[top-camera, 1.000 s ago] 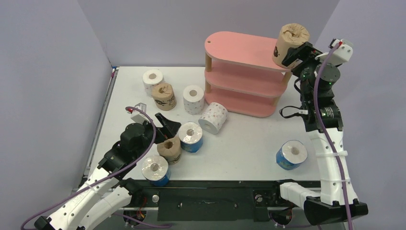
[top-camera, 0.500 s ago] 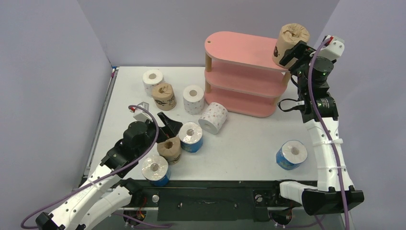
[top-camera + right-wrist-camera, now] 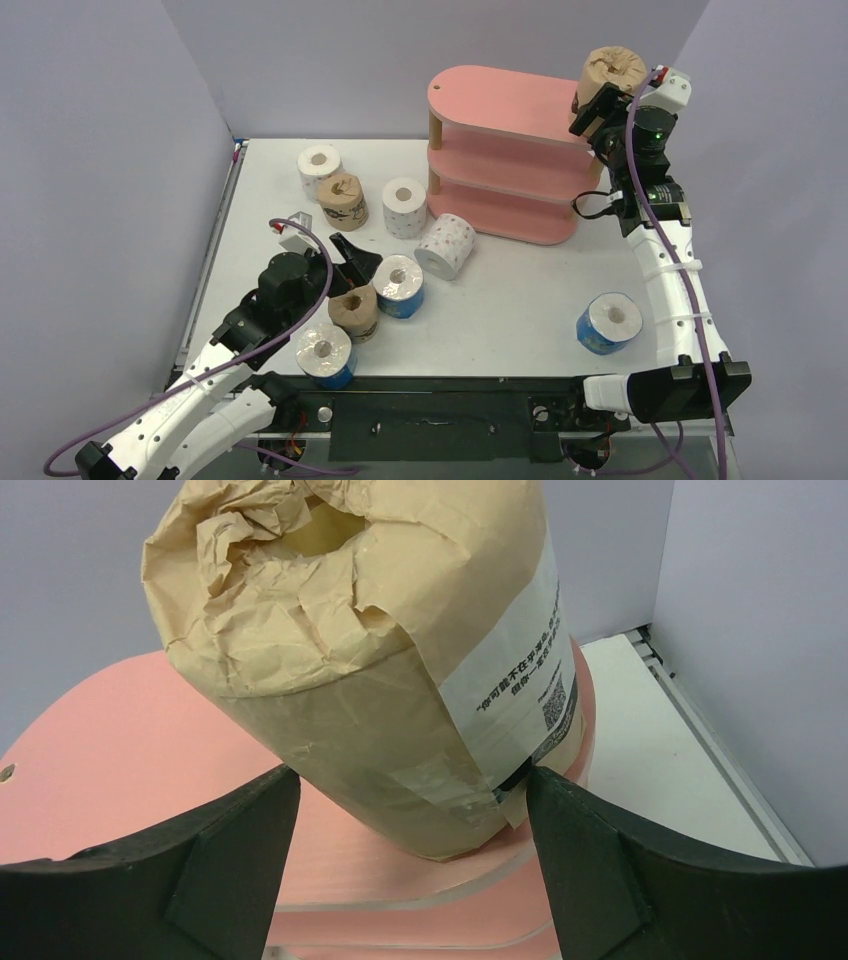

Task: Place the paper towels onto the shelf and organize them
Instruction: Move the paper towel to the shelf.

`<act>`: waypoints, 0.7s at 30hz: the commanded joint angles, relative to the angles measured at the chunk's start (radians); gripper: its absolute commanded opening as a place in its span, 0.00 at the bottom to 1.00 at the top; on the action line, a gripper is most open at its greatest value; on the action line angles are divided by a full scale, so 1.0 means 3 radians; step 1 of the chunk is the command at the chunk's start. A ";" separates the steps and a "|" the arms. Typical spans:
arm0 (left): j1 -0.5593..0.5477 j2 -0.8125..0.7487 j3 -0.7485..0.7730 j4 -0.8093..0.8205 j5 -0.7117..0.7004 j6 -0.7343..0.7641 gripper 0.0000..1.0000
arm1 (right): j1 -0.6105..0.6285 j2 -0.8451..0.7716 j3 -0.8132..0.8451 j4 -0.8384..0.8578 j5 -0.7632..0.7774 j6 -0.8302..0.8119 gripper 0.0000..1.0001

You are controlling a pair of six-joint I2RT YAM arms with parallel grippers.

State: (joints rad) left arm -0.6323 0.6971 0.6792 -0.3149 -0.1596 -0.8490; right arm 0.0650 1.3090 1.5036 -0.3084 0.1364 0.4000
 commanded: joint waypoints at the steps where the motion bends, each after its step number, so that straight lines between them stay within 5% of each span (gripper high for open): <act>1: -0.0003 0.0002 0.0029 0.0189 0.0005 0.0064 0.96 | 0.0017 -0.0032 0.0132 0.0117 -0.0097 -0.0065 0.79; 12: -0.0004 0.0031 0.0025 0.0225 0.0056 0.0060 0.96 | -0.0050 -0.0533 0.0098 0.0191 -0.0051 0.0222 0.79; 21: -0.0003 0.0001 0.0052 0.0206 0.0073 0.0020 0.96 | -0.0636 -0.0512 0.0053 0.0707 -0.0669 0.1486 0.86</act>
State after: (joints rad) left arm -0.6323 0.7063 0.6792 -0.2939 -0.1501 -0.8494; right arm -0.0547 1.1175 1.5078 -0.2287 0.0772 0.6411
